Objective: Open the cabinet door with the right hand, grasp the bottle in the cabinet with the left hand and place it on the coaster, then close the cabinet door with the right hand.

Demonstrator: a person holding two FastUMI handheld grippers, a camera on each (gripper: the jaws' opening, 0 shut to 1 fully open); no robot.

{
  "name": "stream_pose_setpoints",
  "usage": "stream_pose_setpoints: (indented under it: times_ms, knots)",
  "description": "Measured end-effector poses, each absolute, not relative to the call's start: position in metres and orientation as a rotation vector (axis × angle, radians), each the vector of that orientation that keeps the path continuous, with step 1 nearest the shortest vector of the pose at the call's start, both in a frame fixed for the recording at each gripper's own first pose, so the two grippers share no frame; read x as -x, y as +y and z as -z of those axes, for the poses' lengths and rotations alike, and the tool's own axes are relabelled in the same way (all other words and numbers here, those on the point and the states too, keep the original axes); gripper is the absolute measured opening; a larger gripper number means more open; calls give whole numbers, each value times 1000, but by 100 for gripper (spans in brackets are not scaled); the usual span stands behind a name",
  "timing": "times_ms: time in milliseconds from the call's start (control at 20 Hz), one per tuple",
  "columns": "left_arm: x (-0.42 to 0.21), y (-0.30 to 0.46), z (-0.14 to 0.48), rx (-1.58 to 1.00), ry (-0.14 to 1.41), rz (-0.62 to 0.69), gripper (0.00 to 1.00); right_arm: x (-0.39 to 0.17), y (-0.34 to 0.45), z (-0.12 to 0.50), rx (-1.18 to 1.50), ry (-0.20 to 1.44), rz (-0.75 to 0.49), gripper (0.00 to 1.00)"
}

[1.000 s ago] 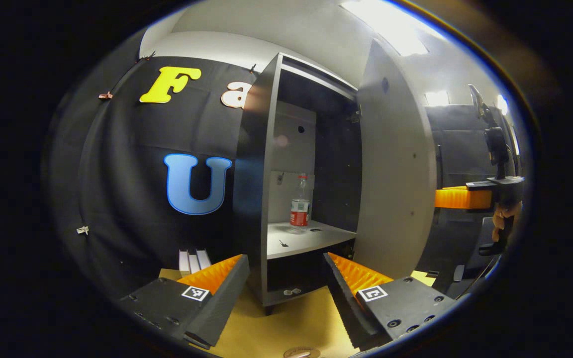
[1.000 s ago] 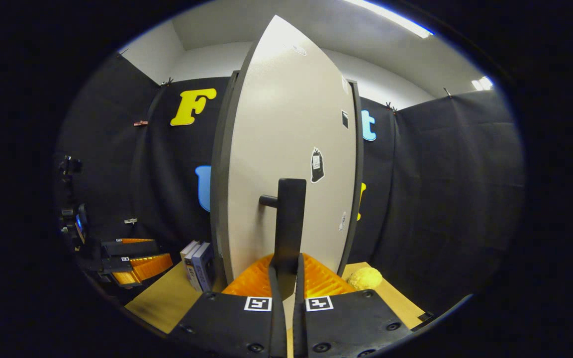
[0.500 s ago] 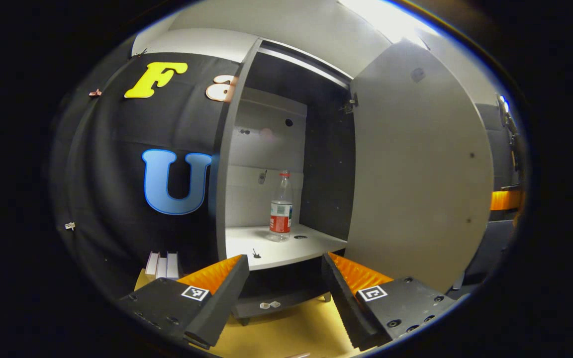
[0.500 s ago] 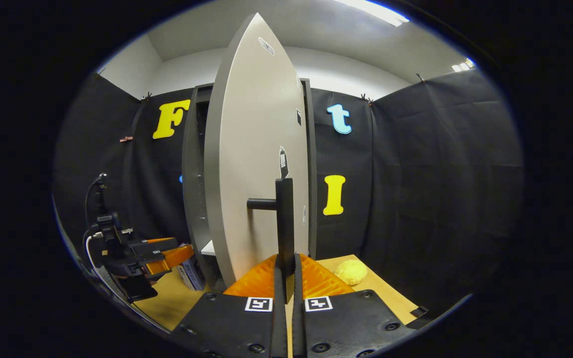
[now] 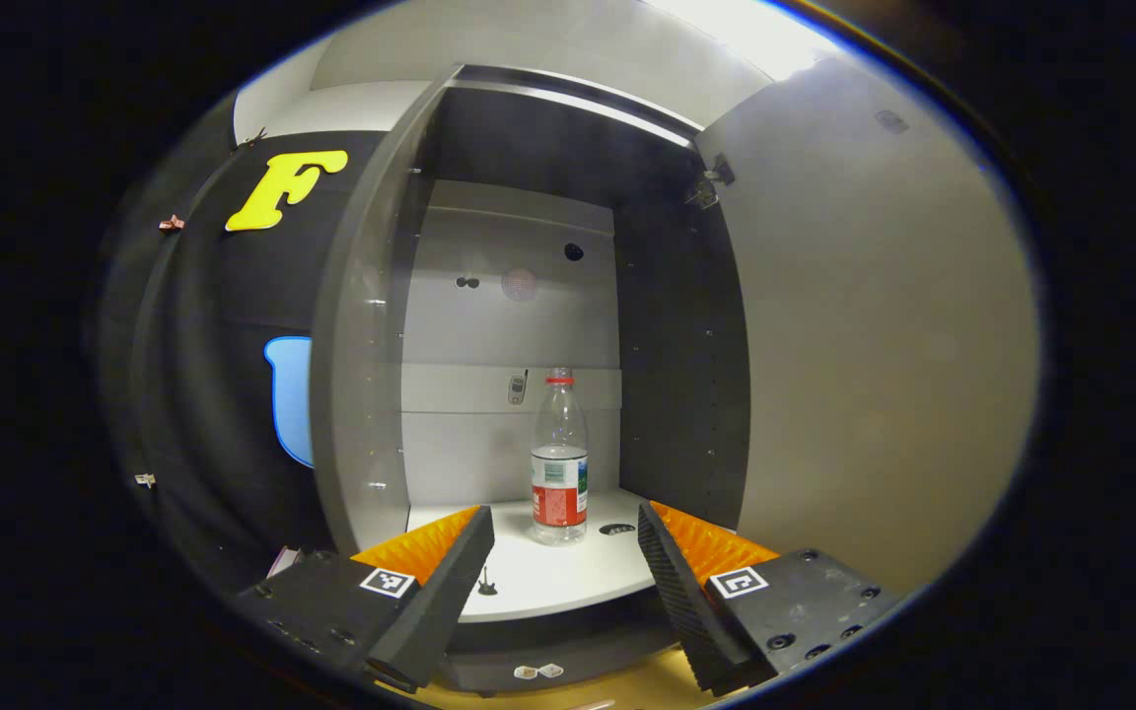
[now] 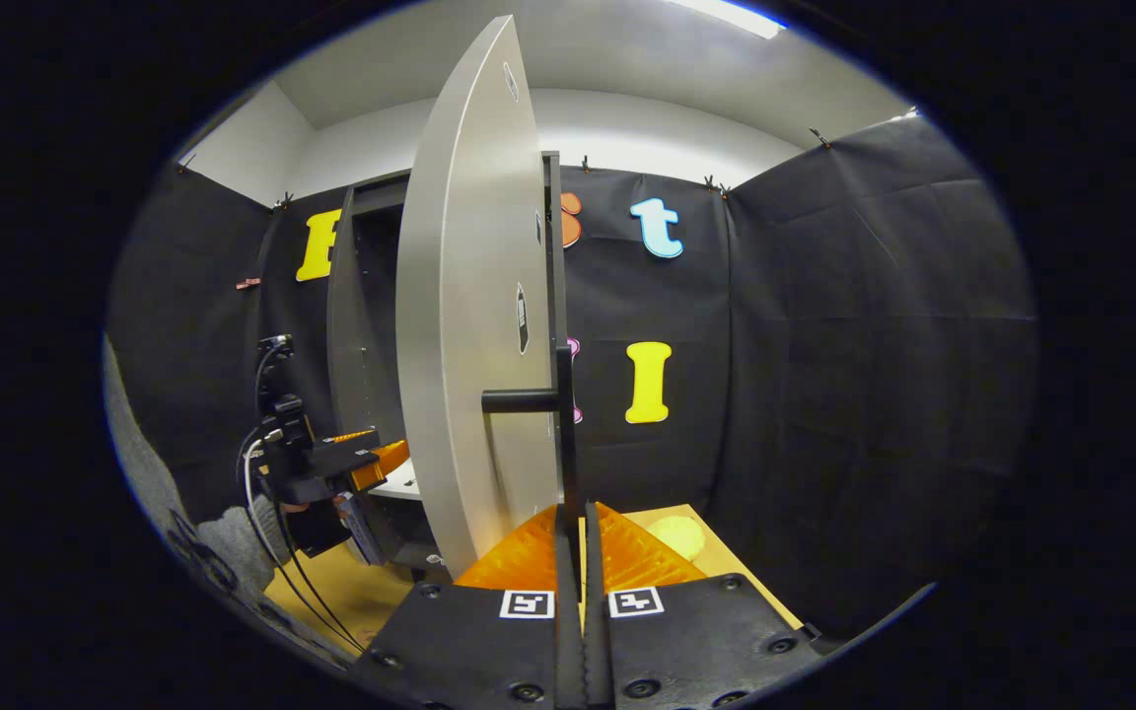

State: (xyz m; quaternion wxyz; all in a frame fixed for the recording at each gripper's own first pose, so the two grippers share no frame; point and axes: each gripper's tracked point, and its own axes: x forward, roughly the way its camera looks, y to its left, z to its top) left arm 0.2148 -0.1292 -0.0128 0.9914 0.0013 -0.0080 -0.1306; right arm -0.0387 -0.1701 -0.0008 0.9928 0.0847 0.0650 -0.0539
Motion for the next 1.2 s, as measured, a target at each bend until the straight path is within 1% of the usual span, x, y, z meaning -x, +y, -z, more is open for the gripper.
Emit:
stream_pose_setpoints:
  times_ms: [150,200,250,350,400,500,550,600,650,750,800,850,950,1000,1100,1200]
  knots:
    - [-252,-140,12,-19,-17,232,93,39,-185,3,-189,125,61,5]
    - [-265,-144,13,-28,-18,225,89,37,-189,3,-192,128,44,5]
    - [-277,-148,12,-31,-19,222,93,32,-192,4,-192,128,27,5]
    - [-296,-156,16,-36,-14,216,93,35,-196,3,-198,132,-9,7]
    - [-307,-159,17,-42,-9,206,93,33,-200,5,-204,136,-22,12]
    - [-323,-165,21,-68,-5,181,93,35,-204,3,-222,130,-50,25]
    - [-330,-168,23,-84,-2,177,93,34,-207,2,-232,127,-46,30]
    - [-337,-170,24,-93,1,180,93,36,-209,2,-248,129,-44,40]
    - [-342,-172,29,-92,7,182,89,38,-211,2,-267,132,-46,38]
    - [-352,-174,33,-59,19,172,90,48,-223,7,-296,142,-20,50]
    - [-356,-173,37,-42,26,159,90,51,-226,7,-314,143,-19,81]
    - [-360,-168,40,-34,36,140,90,57,-227,7,-328,143,-14,81]
    - [-368,-162,47,-31,53,116,90,65,-233,8,-346,150,5,91]
    - [-370,-159,49,-34,56,104,90,65,-233,8,-360,153,-4,99]
    - [-372,-159,53,-33,64,102,90,64,-239,6,-380,146,-6,99]
    - [-379,-161,54,-29,67,107,90,63,-238,2,-415,140,-38,99]
